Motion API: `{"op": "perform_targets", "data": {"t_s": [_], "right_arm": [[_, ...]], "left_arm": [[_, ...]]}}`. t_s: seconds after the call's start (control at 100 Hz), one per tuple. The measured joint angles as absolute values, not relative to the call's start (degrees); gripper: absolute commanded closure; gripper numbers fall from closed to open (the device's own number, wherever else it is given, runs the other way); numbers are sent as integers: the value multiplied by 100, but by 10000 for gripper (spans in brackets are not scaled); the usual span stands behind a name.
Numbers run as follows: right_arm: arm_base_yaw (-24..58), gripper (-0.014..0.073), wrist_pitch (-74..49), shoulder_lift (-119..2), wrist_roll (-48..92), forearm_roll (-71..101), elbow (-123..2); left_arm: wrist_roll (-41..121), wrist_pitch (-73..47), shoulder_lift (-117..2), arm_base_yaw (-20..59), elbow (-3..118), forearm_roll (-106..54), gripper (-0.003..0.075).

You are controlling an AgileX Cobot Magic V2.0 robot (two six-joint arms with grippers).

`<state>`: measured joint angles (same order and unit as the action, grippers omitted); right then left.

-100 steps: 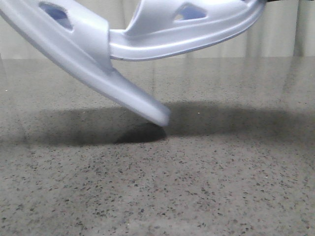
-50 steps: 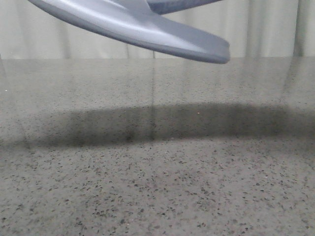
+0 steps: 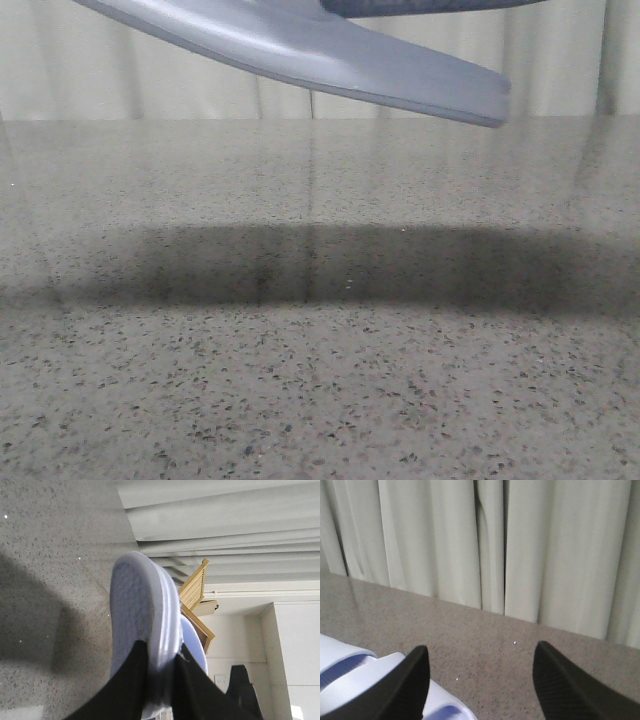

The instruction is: Insert blue slippers together front up

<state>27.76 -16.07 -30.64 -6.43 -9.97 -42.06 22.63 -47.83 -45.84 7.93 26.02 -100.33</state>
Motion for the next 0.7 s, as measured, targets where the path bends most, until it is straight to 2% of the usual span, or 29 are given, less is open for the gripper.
{"op": "perform_targets", "data": {"t_s": [0.31, 0.7], "right_arm": [[2776, 200, -1553, -2448, -643, -1248, -4216], [2776, 200, -1599, -2448, -643, -1262, -4216]], "left_arm": [[2291, -4565, -4691, 793, 2602, -10033, 704], [2890, -4578, -5751, 793, 2602, -10040, 704]]}}
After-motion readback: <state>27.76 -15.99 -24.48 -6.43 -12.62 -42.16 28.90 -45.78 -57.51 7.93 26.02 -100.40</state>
